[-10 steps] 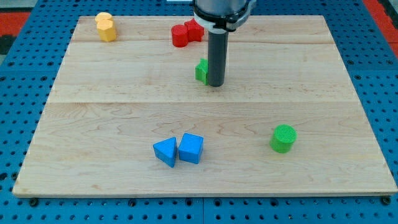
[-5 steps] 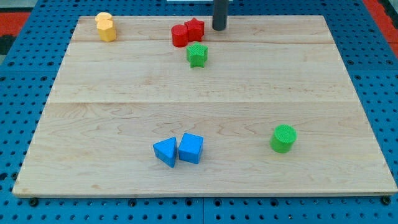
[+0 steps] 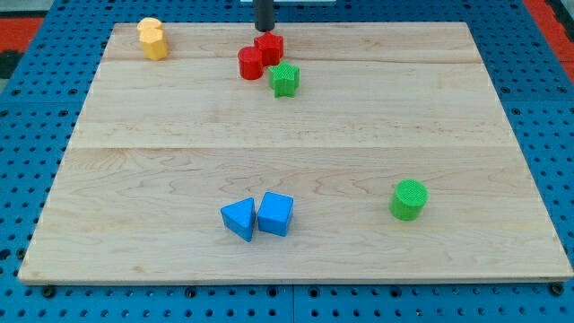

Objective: Push the red star diagonally left above the green star

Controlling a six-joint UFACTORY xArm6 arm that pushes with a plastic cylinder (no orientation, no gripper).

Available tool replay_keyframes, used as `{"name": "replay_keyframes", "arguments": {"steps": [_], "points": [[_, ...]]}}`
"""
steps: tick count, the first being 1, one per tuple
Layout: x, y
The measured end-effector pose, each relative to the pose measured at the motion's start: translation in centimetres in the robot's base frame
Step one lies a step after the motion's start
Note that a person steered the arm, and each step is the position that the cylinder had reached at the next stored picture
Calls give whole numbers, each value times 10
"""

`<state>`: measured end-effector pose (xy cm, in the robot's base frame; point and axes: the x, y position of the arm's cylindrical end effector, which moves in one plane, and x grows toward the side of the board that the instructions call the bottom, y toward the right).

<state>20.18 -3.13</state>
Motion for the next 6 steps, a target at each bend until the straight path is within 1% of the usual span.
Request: {"name": "replay_keyframes", "arguments": {"steps": [1,2,3,4,5,6], "points": [[16,11],[35,-4],[48,-37],[32,-59],[14,-56],[20,-43]]}}
